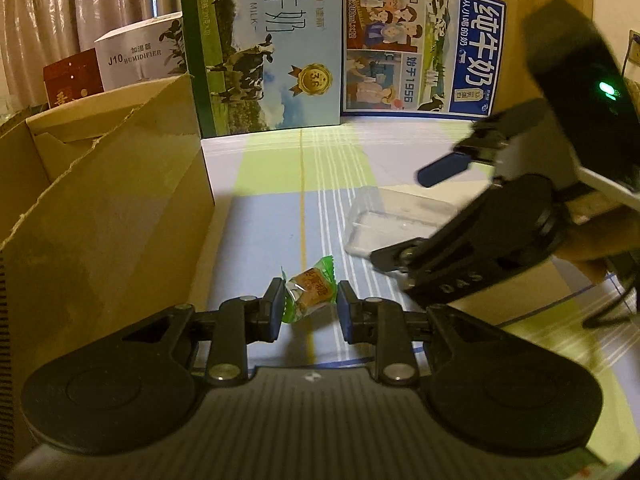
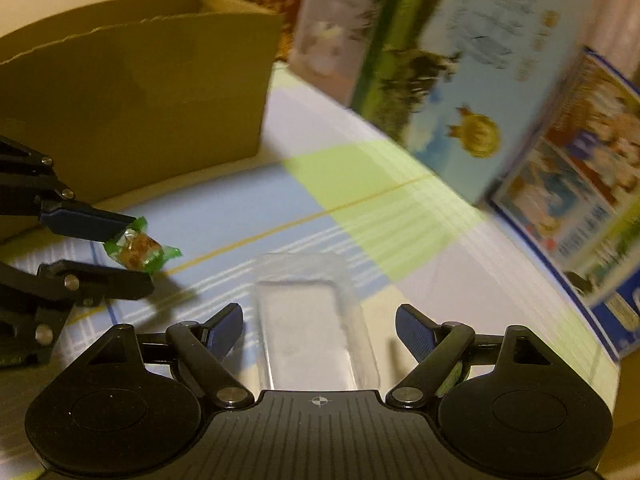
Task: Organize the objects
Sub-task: 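Grasp the green-wrapped candy with the left tool while the right tool grasps the clear plastic container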
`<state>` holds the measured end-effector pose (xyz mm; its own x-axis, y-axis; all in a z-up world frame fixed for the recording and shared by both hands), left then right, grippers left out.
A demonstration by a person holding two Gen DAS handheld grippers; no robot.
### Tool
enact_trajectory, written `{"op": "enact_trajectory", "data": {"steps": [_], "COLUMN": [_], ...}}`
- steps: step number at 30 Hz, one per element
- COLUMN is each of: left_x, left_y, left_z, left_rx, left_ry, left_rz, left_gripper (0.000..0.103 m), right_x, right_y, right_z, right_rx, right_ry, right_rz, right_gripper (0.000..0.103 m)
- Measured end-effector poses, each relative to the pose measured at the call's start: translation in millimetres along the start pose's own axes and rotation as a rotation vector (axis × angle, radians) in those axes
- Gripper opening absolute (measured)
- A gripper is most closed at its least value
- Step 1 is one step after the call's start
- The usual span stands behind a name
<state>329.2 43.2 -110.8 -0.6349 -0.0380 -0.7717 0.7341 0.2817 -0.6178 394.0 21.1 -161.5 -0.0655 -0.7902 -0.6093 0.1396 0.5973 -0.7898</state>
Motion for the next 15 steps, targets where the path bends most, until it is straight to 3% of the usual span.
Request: {"op": "enact_trajectory", "data": {"steps": [2, 3, 4, 7, 15], "left_x": [0, 0, 0, 2, 20], "left_y": [-1, -1, -1, -2, -29], "left_z": [1, 0, 0, -2, 2], "left_rx": [0.006, 0.008, 0.011, 0.018, 0.071], "left_ry": [0.0, -0.003, -0.006, -0.015, -0.004], "left_rz": [0.002, 0.001, 0.0, -0.007, -0.043], "left_gripper": [0.023, 0.023, 0.023, 0.023, 0.023], "right_x": [-3, -4, -4, 8, 63], "right_y": [4, 3, 1, -9, -65], "right_z": [2, 4, 6, -1, -42], "right_rx": [-0.029, -0.041, -0.044, -0.003, 0.113], "right_ry": [0.029, 0.075, 0.115, 0.213, 0.627], "right_rz": [-0.033, -0.043, -0.045, -0.049, -0.03], "right_gripper": [0.074, 0.057, 0.054, 0.054, 0.054]}}
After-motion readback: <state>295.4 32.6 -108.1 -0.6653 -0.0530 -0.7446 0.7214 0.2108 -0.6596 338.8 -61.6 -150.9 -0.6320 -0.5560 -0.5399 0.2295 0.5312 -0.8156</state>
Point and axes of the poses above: each gripper's, at about its wrist camera, not at the fingertips, and y roughly the way its jaws point, z to its right, x to its underside, the point moved 3 cm from there along y, roughly the way its jaws point, and after that the axes turned 11 degrees about -x, right-handed, at the moved point
